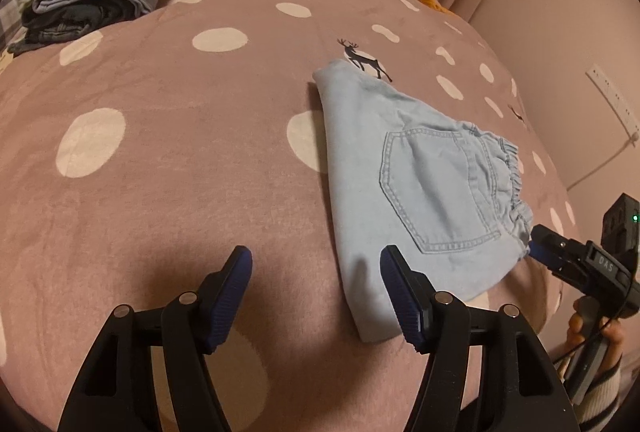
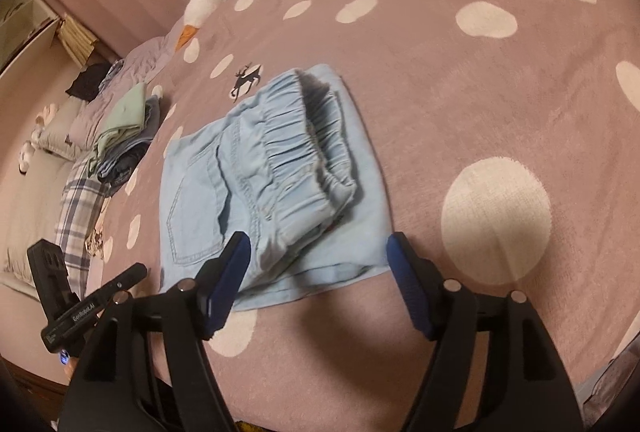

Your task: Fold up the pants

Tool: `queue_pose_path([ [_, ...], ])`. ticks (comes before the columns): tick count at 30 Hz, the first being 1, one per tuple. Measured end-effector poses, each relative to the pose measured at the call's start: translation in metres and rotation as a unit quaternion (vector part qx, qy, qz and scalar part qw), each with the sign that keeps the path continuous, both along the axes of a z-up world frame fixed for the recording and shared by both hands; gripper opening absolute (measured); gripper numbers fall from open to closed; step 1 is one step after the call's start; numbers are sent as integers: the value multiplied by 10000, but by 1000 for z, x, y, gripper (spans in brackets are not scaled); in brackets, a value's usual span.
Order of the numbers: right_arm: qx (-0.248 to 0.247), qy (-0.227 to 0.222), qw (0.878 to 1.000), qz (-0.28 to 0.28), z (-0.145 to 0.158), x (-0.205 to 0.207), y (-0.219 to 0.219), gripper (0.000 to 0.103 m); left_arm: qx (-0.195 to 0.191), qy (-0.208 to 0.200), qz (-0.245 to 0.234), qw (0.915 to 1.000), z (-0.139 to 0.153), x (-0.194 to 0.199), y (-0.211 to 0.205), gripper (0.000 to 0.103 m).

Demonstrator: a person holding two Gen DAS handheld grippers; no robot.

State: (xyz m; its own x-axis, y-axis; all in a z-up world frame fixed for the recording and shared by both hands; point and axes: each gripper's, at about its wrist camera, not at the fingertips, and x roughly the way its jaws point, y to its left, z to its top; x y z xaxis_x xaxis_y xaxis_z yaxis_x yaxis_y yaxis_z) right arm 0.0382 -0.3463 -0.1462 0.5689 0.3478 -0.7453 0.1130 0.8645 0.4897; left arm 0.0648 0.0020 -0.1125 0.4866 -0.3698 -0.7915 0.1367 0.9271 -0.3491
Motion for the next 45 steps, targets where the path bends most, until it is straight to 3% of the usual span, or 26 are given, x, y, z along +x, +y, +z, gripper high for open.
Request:
queue_pose_path([
  [16,440,123,9989,78,-14,29,-11,77,-34,177,-179,9997,-11,23,-11,66],
  [33,566,118,9972,478,-20,62,-8,79,-720,412,-569,9949,-16,47,-25,66],
  [45,570,-13,9956,746,-21,78,0,79,-772,449,-700,9935,-18,60,-47,66],
])
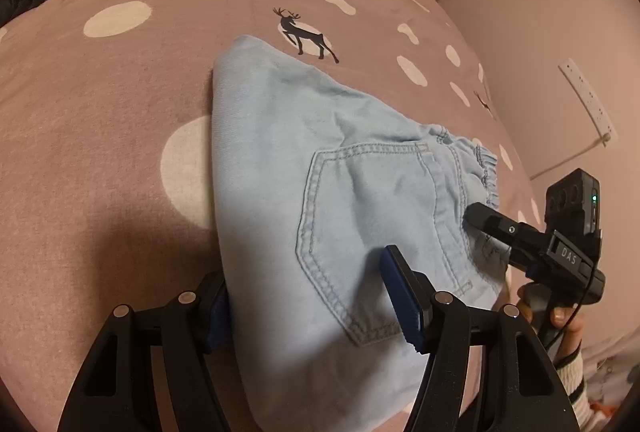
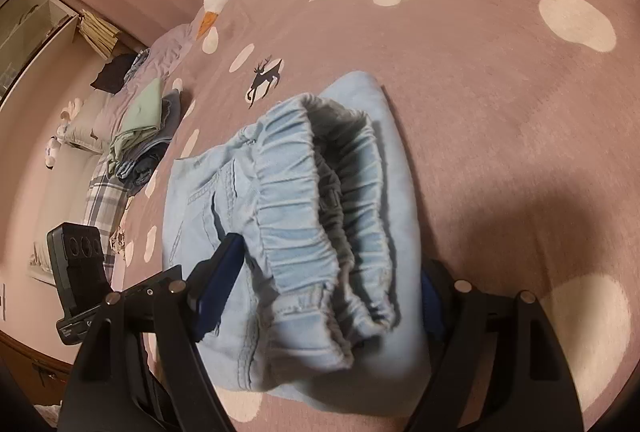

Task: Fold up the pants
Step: 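Grasp the waistband edge with the right gripper and lift it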

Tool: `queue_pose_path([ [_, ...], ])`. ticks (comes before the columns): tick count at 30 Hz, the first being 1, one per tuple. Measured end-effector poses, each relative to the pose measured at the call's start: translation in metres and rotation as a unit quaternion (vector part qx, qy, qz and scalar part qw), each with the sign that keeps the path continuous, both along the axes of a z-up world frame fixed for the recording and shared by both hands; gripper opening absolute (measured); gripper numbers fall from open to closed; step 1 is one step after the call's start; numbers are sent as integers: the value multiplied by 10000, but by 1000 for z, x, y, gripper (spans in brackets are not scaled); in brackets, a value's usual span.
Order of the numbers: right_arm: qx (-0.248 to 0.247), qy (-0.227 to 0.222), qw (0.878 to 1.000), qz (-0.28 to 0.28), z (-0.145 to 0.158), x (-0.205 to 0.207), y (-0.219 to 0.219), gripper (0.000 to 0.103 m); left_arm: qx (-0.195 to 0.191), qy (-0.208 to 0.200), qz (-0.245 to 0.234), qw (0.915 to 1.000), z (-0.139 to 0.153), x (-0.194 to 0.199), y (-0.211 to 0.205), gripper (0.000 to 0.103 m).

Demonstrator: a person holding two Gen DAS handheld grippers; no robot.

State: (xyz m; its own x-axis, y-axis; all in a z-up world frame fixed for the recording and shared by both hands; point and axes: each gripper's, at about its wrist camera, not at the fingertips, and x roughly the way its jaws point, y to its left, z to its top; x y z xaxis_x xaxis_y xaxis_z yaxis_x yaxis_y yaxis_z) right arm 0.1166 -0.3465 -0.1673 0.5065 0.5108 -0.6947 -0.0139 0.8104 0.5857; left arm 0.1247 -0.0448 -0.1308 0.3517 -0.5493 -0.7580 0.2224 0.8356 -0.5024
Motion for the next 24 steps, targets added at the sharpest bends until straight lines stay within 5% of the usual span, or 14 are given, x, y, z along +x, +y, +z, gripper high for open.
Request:
queue_pose_path([
  [24,-158,-85,9997,150,0,21,15,79,-150,36,-33,9999,-4,15,-4,66],
])
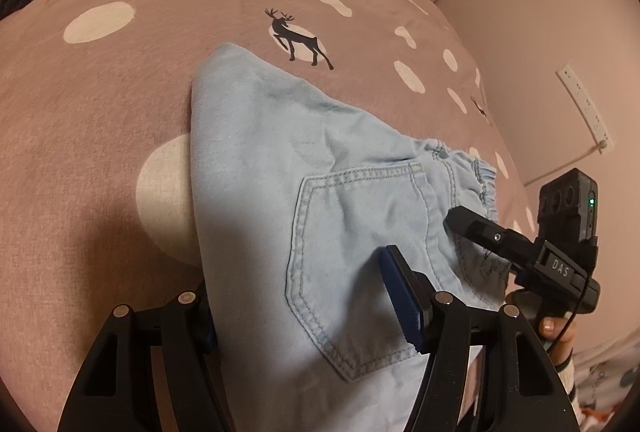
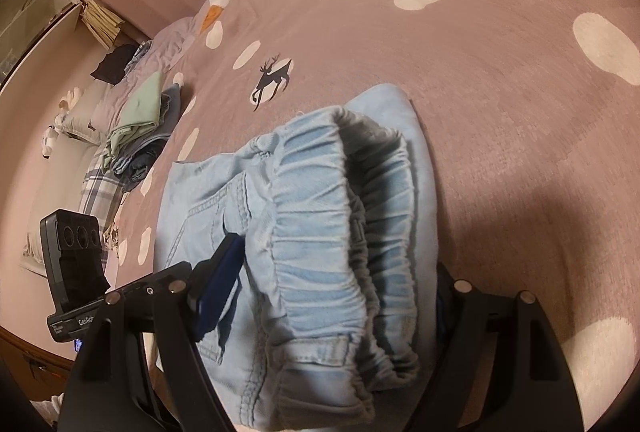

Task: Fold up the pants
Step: 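Grasp the waistband edge with the right gripper and lift it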

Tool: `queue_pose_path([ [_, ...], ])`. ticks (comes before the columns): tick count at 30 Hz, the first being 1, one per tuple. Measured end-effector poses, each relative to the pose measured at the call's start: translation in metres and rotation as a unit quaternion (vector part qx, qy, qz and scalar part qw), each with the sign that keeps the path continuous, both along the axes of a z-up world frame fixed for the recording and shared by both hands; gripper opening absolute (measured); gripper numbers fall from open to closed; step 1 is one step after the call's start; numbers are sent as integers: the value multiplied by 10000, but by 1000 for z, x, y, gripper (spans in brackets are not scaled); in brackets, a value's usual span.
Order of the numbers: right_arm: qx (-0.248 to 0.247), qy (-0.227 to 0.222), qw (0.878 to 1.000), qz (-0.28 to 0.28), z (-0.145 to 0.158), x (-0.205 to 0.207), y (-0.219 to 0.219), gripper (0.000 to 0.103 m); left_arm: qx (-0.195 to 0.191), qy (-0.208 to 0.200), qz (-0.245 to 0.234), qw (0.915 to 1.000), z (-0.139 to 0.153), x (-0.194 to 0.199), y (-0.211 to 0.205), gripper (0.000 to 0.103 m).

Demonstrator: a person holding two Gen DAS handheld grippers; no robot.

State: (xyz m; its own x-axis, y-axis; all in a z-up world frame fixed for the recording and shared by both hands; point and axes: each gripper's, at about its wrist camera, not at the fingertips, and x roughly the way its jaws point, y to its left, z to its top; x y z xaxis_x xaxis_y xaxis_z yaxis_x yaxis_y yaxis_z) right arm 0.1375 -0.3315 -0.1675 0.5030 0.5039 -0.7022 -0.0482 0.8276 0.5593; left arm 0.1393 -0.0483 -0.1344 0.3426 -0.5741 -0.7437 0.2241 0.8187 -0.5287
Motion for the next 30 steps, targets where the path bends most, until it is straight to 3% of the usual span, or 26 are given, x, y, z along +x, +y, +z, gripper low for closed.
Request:
queue_pose_path([
  [30,-128,-52,9999,-8,-1,1,1,76,63,-80,0,9999,0,4,-6,66],
])
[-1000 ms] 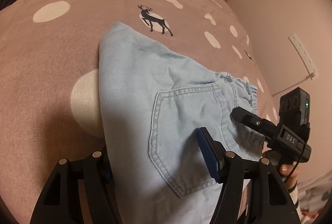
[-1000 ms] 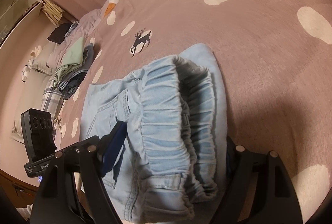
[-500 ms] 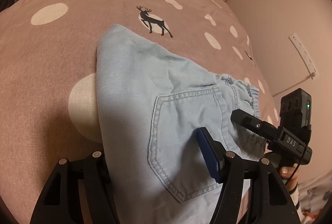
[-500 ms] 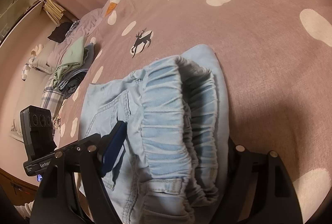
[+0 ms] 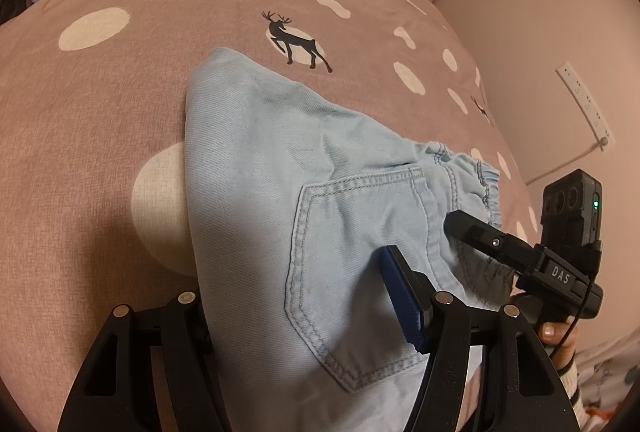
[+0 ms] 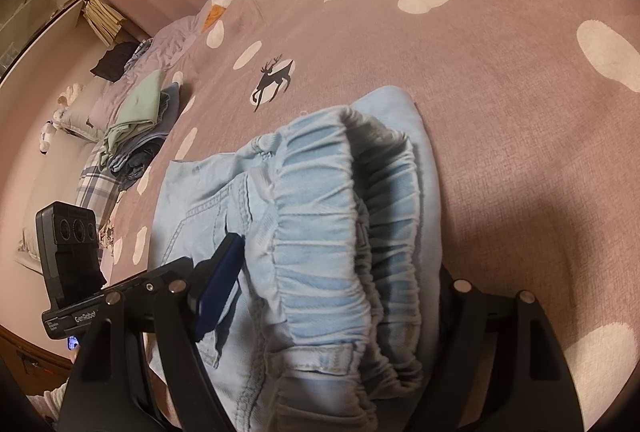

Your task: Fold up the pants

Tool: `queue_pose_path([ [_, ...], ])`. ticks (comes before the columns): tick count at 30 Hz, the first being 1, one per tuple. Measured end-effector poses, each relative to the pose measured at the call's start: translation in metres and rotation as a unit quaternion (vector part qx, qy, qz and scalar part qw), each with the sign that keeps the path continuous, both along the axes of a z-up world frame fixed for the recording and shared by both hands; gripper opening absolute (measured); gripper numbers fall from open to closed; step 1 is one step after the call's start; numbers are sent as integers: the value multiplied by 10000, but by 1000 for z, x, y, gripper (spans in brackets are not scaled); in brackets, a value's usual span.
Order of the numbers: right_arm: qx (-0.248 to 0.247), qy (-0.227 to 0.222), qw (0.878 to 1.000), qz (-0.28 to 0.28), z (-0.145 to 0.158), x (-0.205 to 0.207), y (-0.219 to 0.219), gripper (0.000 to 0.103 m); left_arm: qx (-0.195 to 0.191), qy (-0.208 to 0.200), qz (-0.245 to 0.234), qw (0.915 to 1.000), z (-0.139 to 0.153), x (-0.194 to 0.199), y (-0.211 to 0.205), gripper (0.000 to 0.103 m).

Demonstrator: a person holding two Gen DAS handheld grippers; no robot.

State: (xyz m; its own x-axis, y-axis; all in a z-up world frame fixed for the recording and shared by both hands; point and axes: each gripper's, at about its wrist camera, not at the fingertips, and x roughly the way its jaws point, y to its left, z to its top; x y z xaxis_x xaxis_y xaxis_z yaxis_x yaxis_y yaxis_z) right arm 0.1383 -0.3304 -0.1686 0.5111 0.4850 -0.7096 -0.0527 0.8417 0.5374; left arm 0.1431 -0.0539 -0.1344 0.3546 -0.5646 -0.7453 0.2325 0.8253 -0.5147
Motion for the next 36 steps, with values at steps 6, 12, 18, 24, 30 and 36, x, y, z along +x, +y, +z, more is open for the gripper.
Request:
queue_pose_path([
  [6,-315,-35,9995,-14,3,0,6,67,192,-92,-33,9998,1,-1,-5,66],
  [12,-616,-179,9979,-44,11,-6,14,54,348,-127,43,9993,3,-3,-9,63],
  [18,-1001,-468,9938,-83,25,-17,27,46,490,-259,60,9984,9,-7,-13,48],
  [24,-1339,-788,9878,-65,42,-28,41,41,490,-358,158,9980,15,-11,-12,35],
  [30,-1329,-1042,9856,-56,59,-42,50,38,544,-551,207,9968,26,-22,-9,33],
  [36,-1312,-1171,9844,62,68,-54,62,38,650,-677,300,9951,37,-33,-1,33],
])
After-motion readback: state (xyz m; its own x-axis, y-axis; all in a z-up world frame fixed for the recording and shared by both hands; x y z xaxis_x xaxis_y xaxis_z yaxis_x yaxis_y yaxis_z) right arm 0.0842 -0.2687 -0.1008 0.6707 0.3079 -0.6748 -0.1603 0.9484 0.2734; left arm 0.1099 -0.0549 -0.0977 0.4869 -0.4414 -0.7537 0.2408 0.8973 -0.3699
